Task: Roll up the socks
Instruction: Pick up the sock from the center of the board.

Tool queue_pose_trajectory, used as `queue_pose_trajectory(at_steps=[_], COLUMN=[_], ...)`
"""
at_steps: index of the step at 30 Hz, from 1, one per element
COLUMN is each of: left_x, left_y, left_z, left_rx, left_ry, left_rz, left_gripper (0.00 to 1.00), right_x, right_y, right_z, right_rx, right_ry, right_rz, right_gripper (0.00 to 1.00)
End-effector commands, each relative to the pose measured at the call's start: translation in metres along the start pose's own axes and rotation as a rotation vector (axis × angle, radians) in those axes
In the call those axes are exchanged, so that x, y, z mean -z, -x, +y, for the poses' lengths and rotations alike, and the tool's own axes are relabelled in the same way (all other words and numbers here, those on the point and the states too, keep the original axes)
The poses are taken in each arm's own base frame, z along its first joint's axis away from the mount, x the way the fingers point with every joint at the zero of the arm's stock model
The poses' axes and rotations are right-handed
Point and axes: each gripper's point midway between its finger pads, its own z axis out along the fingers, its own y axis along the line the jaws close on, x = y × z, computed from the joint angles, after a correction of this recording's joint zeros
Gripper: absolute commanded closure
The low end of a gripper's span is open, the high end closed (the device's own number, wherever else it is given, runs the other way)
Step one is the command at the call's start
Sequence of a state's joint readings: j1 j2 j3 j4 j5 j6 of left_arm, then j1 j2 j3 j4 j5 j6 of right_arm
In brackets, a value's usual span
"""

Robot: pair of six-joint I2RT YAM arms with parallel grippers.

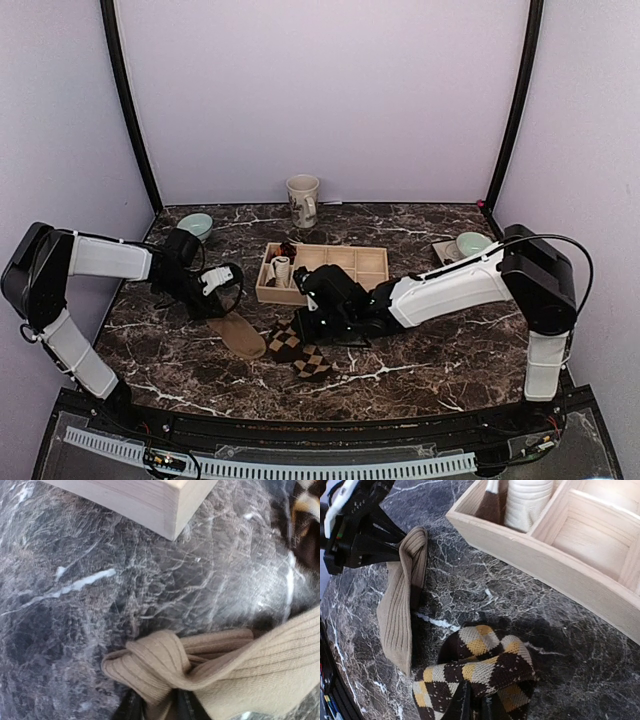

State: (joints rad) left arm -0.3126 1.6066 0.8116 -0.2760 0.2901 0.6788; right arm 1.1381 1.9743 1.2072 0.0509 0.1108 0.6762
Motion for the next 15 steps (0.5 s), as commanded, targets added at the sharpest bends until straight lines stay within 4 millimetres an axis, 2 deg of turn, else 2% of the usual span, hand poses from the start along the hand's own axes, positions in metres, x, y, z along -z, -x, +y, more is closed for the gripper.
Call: queue_pose_trajectory(at_steps=[1, 3, 5, 9, 12, 15], left_x=[-0.003, -0.002, 0.002, 0.029, 0.063, 0.092], left_y=[-0.019, -0.022, -0.019, 0.008, 0.037, 0.052], left_z=[0.032, 0.040, 0.042, 0.036, 0.017, -0.013], left_rx=[-0.042, -0.057, -0.062, -0.056, -0.071, -0.090], left_ry=[0.176, 0.219, 0.232, 0.198, 0.120, -0.004], left_rz=[0.120, 0.145, 0.143, 0.054, -0.048, -0.124], left_gripper=[0.77, 0.77, 0.72, 0.47, 0.35, 0.27], right_x=[0.022, 0.025, 0.030, 0.039, 0.044, 0.049], right_y=[0.017, 0.007, 0.008, 0.021, 0.042, 0.059], right_z=[-0.007, -0.017, -0.018, -0.008, 0.010, 0.028], right_rx=[-0.008, -0.003, -0.002, 0.010, -0.013, -0.073], right_ry=[-0.024, -0.049, -0.052, -0.031, 0.016, 0.105], right_rz=[-0.065, -0.048, -0.054, -0.077, -0.111, -0.144], right_gripper=[0.97, 1.00, 1.00, 1.00, 1.00, 1.00])
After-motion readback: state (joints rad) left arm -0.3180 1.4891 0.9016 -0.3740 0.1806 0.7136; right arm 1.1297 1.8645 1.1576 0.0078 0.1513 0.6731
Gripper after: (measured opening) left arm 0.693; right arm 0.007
